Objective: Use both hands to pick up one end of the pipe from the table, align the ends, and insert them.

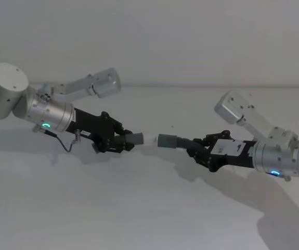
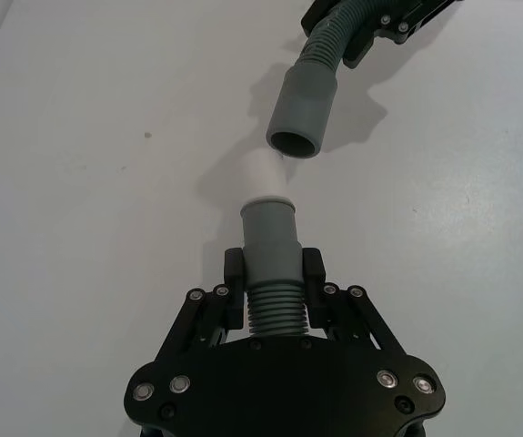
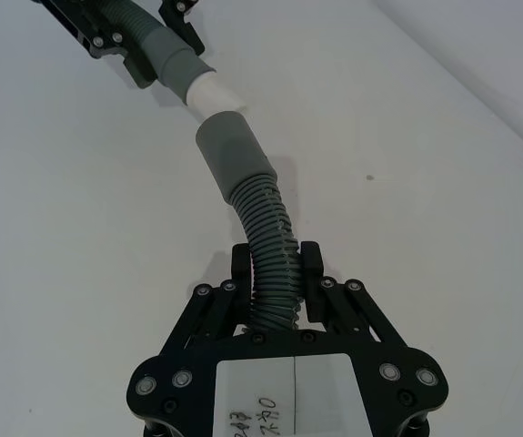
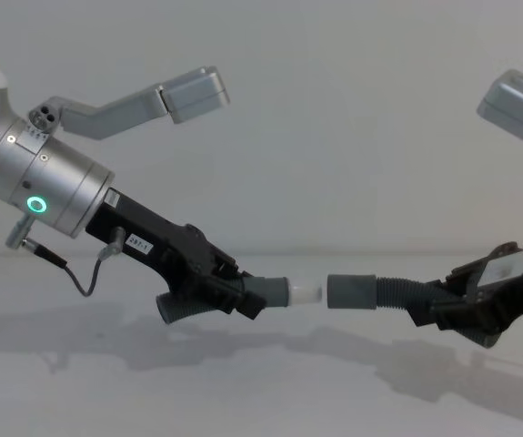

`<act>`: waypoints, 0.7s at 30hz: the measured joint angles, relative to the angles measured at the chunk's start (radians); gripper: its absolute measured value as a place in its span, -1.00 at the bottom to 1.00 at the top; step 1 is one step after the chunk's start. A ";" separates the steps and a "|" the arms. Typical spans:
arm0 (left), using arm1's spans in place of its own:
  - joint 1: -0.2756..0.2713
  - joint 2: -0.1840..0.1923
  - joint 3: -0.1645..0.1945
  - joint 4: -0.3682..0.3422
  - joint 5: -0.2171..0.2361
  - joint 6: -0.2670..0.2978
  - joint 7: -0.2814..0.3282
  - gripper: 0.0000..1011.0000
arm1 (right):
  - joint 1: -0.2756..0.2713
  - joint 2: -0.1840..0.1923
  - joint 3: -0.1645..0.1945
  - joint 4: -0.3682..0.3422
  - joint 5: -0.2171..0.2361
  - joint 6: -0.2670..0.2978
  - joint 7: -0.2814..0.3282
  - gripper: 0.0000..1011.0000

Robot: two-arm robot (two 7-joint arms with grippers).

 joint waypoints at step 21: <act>-0.007 -0.010 0.013 0.001 -0.013 0.002 0.009 -0.28 | 0.018 0.007 -0.014 0.015 0.019 -0.014 0.005 -0.40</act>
